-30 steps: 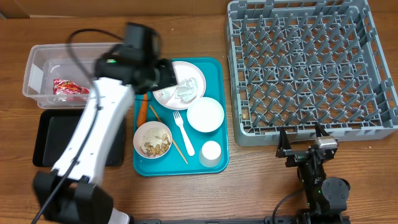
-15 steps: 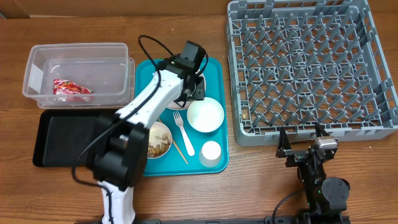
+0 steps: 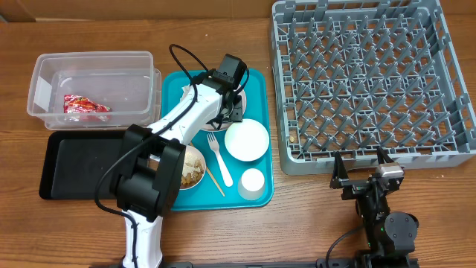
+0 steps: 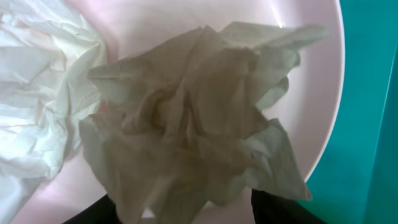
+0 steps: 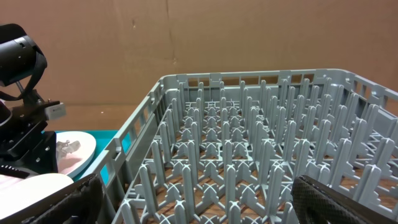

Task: Sort waste into correct bins and load items into the dishwasher
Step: 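Move the left gripper back to the plate and grasp a tissue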

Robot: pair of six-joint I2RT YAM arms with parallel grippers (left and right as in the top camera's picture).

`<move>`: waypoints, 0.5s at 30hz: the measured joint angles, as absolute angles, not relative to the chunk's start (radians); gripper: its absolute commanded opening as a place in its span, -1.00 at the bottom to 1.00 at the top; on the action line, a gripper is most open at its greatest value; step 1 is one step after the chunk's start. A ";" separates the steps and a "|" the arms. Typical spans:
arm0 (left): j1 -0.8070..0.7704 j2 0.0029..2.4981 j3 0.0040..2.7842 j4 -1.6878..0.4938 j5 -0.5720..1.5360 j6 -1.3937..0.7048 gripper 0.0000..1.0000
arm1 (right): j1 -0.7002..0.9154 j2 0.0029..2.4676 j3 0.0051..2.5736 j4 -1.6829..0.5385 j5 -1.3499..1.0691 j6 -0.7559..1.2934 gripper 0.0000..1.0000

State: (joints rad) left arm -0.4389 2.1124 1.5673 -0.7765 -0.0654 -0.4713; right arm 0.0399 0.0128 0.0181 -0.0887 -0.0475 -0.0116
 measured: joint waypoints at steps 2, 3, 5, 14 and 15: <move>-0.439 2.112 1.567 -0.776 -0.065 -0.471 0.15 | 0.040 0.013 0.018 -0.089 -0.047 -0.012 1.00; -0.439 2.112 1.567 -0.776 -0.065 -0.472 0.15 | 0.040 0.013 0.018 -0.089 -0.047 -0.012 1.00; -0.439 2.112 1.567 -0.776 -0.065 -0.472 0.12 | 0.040 0.013 0.018 -0.088 -0.048 -0.012 1.00; -0.439 2.112 1.601 -0.809 -0.066 -0.433 0.25 | 0.040 0.013 0.018 -0.089 -0.047 -0.012 1.00; -0.439 2.112 1.622 -0.823 -0.066 -0.426 0.26 | 0.040 0.013 0.018 -0.088 -0.047 -0.012 1.00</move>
